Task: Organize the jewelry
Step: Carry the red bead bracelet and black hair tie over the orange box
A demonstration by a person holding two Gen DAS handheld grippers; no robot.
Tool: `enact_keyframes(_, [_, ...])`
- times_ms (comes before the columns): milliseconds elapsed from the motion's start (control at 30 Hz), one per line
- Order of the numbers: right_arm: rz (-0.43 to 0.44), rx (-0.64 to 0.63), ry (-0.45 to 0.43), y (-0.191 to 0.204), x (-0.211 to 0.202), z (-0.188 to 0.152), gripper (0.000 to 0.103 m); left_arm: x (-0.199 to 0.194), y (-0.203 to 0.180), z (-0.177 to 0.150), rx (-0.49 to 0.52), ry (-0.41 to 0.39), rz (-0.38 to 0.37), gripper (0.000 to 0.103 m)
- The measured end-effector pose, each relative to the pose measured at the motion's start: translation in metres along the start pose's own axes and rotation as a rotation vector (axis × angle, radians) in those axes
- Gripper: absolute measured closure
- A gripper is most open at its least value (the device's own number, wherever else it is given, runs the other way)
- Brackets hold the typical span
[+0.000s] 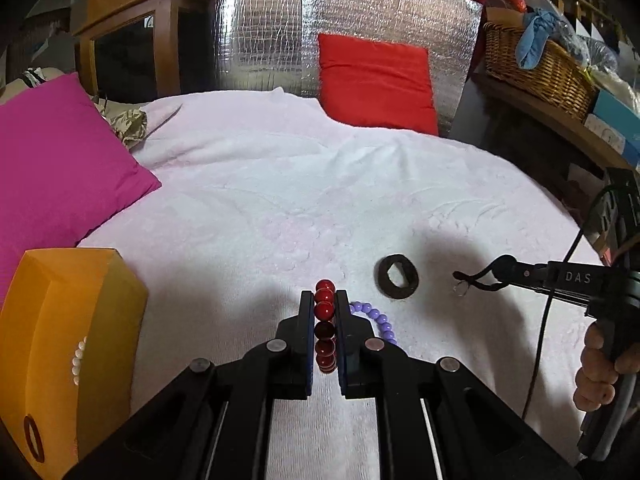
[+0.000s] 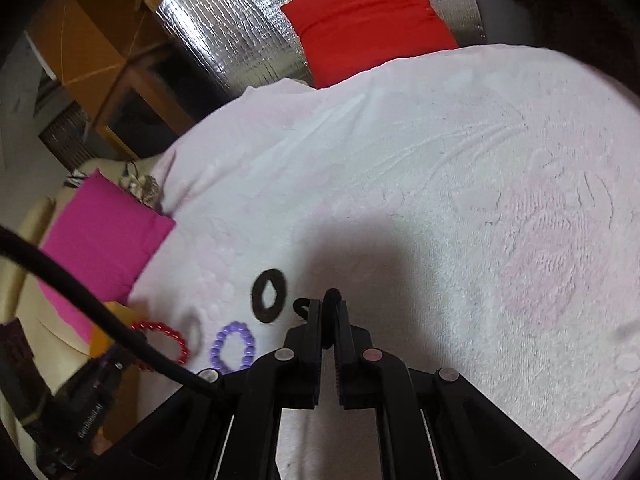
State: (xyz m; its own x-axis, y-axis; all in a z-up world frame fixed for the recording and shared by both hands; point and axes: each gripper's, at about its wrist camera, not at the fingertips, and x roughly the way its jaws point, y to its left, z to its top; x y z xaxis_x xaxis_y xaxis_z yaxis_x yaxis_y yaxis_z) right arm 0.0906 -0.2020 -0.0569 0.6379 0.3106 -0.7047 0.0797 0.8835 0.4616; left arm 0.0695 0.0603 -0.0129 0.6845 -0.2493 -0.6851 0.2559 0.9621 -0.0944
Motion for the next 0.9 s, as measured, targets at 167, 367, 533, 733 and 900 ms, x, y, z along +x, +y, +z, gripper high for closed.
enact_keyframes(167, [0.043, -0.005, -0.014, 0.015, -0.008, -0.001, 0.097, -0.016, 0.006, -0.002, -0.012, -0.024, -0.02, 0.093])
enact_keyframes(367, [0.059, -0.077, -0.033, 0.049, -0.016, -0.009, 0.097, -0.041, 0.014, -0.008, -0.032, -0.06, -0.037, 0.093])
enact_keyframes(533, [0.068, -0.139, -0.036, 0.079, -0.017, -0.023, 0.097, -0.067, 0.023, -0.012, -0.062, -0.097, -0.037, 0.094])
enact_keyframes(733, [0.1, -0.208, -0.05, 0.111, -0.023, -0.038, 0.097, -0.103, 0.038, -0.022, -0.098, -0.128, -0.004, 0.094])
enact_keyframes(900, [0.15, -0.235, -0.059, 0.136, -0.026, -0.05, 0.097, -0.129, 0.053, -0.032, -0.108, -0.131, 0.078, 0.094])
